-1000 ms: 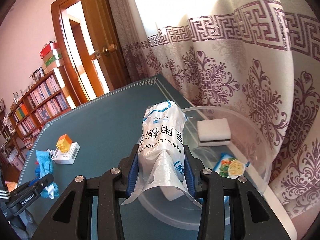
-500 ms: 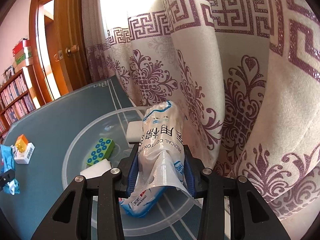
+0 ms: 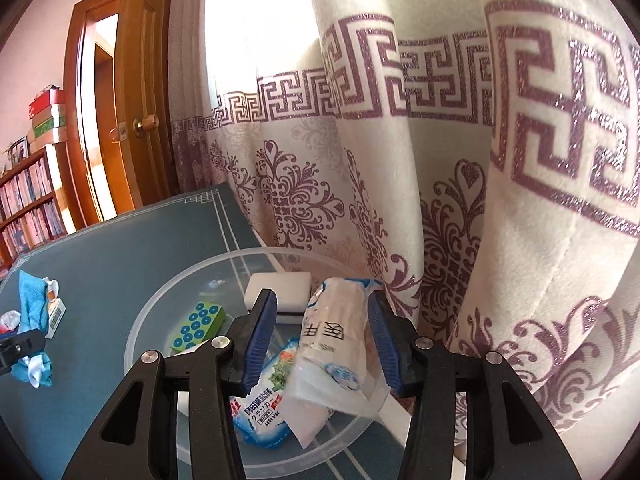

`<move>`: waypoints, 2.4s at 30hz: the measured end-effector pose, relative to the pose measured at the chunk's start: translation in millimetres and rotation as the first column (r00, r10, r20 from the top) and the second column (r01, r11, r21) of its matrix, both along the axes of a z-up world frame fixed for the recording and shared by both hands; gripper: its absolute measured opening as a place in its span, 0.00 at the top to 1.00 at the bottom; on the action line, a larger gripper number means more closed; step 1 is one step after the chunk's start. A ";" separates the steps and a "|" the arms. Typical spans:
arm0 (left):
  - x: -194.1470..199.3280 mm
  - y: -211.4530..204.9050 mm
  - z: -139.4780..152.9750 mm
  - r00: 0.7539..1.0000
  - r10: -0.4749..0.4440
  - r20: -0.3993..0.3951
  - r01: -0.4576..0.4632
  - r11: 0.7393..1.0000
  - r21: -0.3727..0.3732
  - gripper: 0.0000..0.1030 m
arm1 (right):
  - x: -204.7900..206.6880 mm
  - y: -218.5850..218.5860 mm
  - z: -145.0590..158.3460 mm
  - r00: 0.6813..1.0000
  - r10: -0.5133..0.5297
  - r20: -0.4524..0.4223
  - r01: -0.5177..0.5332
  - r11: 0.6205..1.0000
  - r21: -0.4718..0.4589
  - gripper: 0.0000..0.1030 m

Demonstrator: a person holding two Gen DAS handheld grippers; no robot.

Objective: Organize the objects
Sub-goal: 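Lower the swab bag into the bowl and open the right tool while the left tool carries the towel over, then lower the blue towel into the bowl and open the left tool, then withdraw both tools from the bowl toward the remaining items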

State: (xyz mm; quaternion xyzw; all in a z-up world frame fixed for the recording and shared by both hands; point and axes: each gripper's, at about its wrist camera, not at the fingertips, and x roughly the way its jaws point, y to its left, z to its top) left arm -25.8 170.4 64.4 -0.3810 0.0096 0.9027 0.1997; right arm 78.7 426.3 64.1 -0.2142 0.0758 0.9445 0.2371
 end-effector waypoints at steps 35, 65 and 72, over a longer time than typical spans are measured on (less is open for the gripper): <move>-31.4 104.9 2.4 0.983 -0.176 0.061 0.171 0.982 0.080 0.22 | 1.2 -15.4 -14.3 0.998 0.066 -0.017 -0.066 0.998 -0.014 0.52; -19.1 21.9 -0.4 0.999 0.038 0.005 -0.038 0.999 0.014 0.03 | 7.8 -65.5 -1.3 0.983 0.181 -0.040 -0.181 0.983 -0.003 0.41; -19.1 -4.4 -2.9 0.996 0.086 0.002 -0.086 0.996 0.007 0.00 | 3.3 -83.4 -0.5 0.973 0.231 -0.026 -0.231 0.973 -0.003 0.40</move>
